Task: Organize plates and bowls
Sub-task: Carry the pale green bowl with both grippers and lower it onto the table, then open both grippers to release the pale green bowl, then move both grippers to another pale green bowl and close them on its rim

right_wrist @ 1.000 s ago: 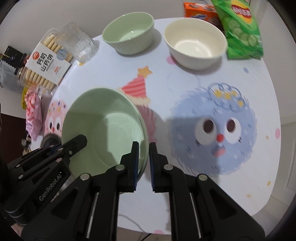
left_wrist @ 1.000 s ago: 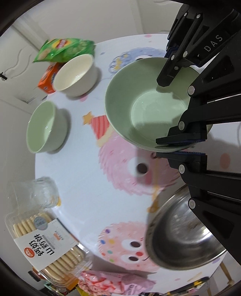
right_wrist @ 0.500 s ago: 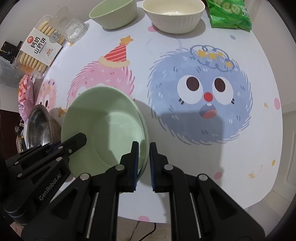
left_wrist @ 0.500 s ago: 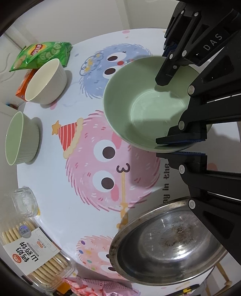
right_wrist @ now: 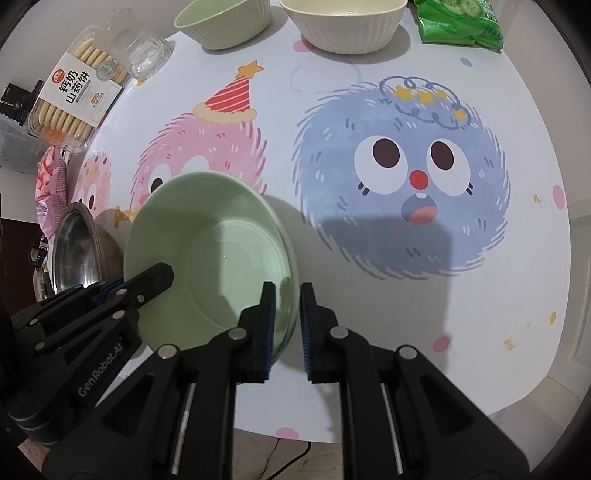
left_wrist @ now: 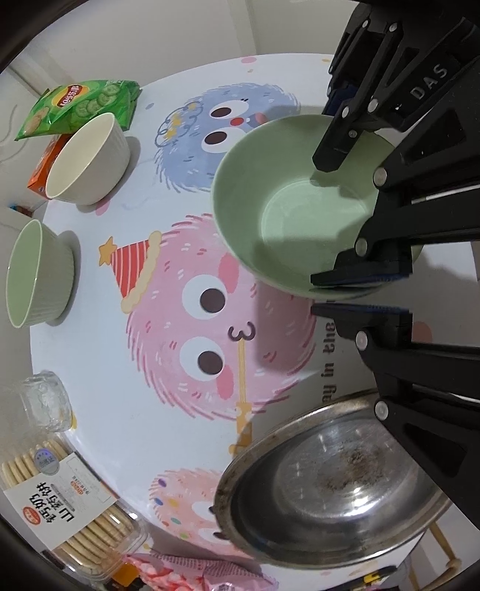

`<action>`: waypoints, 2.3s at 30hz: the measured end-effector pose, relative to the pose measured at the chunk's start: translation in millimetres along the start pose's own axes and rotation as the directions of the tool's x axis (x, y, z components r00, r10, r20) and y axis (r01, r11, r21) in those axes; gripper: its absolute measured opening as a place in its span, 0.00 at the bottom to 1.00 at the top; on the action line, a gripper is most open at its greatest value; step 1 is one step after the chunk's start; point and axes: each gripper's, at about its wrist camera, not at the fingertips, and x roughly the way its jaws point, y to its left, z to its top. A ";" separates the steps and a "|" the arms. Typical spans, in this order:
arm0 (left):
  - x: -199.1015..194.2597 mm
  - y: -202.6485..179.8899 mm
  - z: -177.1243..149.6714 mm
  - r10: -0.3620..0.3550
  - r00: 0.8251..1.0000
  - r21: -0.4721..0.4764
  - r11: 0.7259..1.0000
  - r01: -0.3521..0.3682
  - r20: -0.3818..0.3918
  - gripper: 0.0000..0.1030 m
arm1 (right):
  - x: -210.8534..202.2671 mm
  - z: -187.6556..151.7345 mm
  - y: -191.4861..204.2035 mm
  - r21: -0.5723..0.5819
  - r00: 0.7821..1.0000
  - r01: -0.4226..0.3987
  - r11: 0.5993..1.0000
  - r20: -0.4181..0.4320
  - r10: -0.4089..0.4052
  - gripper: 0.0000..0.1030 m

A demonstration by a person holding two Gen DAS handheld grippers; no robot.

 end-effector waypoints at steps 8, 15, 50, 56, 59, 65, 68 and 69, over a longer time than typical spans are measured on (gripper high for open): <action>-20.6 9.2 14.5 0.012 0.998 -0.011 1.000 -0.011 0.056 0.66 | -24.5 13.3 -0.6 -0.013 0.997 0.013 1.000 0.077 -0.012 0.58; -33.6 23.9 40.1 -0.001 0.997 -0.040 0.999 0.005 0.082 0.90 | -51.3 47.2 -15.7 0.033 0.989 0.012 0.999 0.146 -0.017 0.82; 9.8 56.7 210.6 -0.071 0.996 -0.281 0.956 0.085 0.059 1.00 | -27.8 265.1 29.3 -0.150 0.994 0.010 0.989 0.106 0.006 0.99; 27.0 61.6 224.6 -0.068 0.997 -0.328 0.941 0.078 0.042 1.00 | -5.9 283.4 32.6 -0.185 0.996 0.034 0.982 0.090 -0.017 0.99; 31.1 60.3 232.8 -0.041 0.998 -0.334 0.941 0.054 0.046 1.00 | 5.3 290.6 32.4 -0.198 0.998 0.030 0.980 0.067 -0.017 0.99; 39.8 57.1 239.9 -0.029 0.998 -0.343 0.938 0.048 0.061 0.86 | 20.4 299.4 28.5 -0.207 0.999 0.025 0.978 0.045 -0.016 0.99; 43.7 58.5 243.8 -0.045 0.997 -0.358 0.931 0.064 0.061 0.72 | 24.7 300.8 26.6 -0.202 0.999 0.009 0.979 0.032 -0.003 0.89; 45.0 58.7 245.7 -0.054 0.997 -0.359 0.931 0.072 0.061 0.67 | 27.0 301.8 25.7 -0.197 1.000 0.004 0.980 0.025 0.001 0.81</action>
